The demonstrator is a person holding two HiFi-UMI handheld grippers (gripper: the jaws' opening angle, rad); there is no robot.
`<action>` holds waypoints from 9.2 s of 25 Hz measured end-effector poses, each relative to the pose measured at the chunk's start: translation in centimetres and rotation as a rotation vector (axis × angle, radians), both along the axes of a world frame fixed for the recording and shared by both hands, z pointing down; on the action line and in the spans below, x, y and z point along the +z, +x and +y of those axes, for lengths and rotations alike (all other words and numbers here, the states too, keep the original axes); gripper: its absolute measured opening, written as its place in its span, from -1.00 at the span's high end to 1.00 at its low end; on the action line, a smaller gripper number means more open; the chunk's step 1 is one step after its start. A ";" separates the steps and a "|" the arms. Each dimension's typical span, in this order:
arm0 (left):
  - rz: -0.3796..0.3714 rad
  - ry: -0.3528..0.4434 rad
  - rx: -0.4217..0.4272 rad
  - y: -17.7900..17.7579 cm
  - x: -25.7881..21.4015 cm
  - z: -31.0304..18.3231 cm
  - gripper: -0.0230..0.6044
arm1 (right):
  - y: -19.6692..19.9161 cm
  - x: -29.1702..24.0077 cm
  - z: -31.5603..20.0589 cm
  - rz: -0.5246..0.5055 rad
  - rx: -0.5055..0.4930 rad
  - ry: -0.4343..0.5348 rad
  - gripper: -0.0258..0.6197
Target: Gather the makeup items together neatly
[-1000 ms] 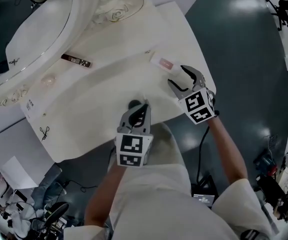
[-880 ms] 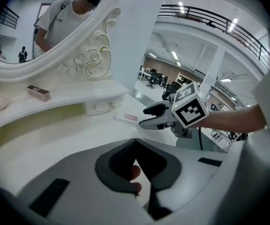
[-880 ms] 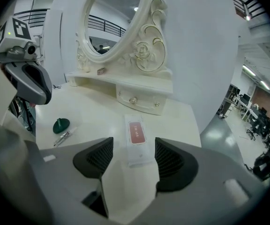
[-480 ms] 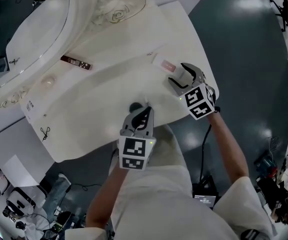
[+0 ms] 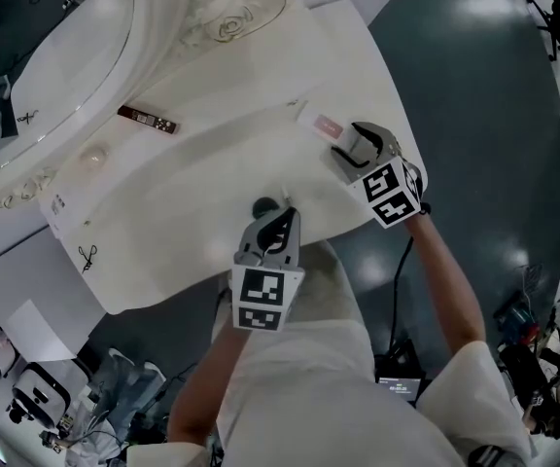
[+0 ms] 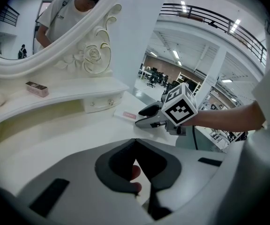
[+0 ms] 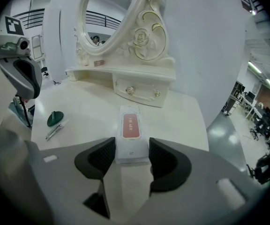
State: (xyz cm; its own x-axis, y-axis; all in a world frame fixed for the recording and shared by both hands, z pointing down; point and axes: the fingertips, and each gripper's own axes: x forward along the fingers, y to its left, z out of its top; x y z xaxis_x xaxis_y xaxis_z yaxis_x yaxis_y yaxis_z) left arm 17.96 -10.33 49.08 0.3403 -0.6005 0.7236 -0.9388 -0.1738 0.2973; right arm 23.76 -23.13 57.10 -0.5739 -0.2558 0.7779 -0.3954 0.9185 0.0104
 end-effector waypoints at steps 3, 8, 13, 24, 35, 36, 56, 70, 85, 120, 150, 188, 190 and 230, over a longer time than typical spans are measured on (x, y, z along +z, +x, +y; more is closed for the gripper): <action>0.001 0.000 0.000 0.0 -0.1 0.1 0.94 | 0.0 0.0 0.1 -0.001 0.000 0.001 0.26; -0.001 0.007 0.001 -0.2 -0.5 0.1 0.94 | -0.1 -0.5 0.5 -0.027 0.028 -0.019 0.27; -0.004 0.012 0.000 -0.5 -0.7 0.4 0.94 | -0.2 -1.3 1.1 -0.052 0.071 -0.016 0.28; -0.001 0.025 0.005 -0.8 -1.1 1.7 0.94 | -0.6 -3.1 3.0 -0.102 0.129 0.025 0.29; -0.007 0.037 -0.026 -1.5 -1.6 2.9 0.94 | -0.7 -5.5 4.4 -0.139 0.169 0.062 0.29; -0.007 0.039 -0.032 -1.6 -1.7 3.0 0.94 | -0.7 -5.7 4.6 -0.143 0.176 0.064 0.29; 0.010 0.067 -0.121 -3.5 -1.5 5.7 0.94 | -0.1 -7.5 8.7 -0.178 0.396 0.096 0.29; 0.007 0.040 -0.085 -3.7 -0.6 7.0 0.94 | 1.9 -5.3 11.5 -0.167 0.601 0.087 0.29; 0.009 0.011 -0.085 -3.9 0.2 8.4 0.94 | 1.3 -2.4 14.2 -0.147 0.683 0.051 0.29; 0.021 0.003 -0.088 -3.5 0.4 8.4 0.94 | 0.1 -1.7 15.0 -0.090 0.663 -0.002 0.27; 0.038 0.069 -0.343 -10.7 -4.3 11.8 0.94 | -11.8 -10.1 18.5 -0.139 0.161 0.055 0.92; -0.002 0.099 -0.846 -26.3 -6.9 26.4 0.94 | -30.4 -15.4 32.2 -0.274 -0.362 -0.097 0.91; -0.003 0.100 -0.865 -27.0 -6.9 27.1 0.94 | -31.5 -15.6 32.8 -0.275 -0.390 -0.091 0.92; 0.079 0.076 -1.051 -39.7 -2.7 36.7 0.94 | -50.4 -11.0 41.6 -0.169 -0.681 -0.026 0.89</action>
State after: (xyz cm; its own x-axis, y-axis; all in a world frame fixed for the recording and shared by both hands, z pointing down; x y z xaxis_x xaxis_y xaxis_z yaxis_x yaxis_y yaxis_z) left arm -21.75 26.33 46.38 -0.3326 -0.6631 0.6706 -0.6067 0.6948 0.3862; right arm -26.62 18.49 46.08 -0.7137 0.2212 0.6646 0.2736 0.9615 -0.0262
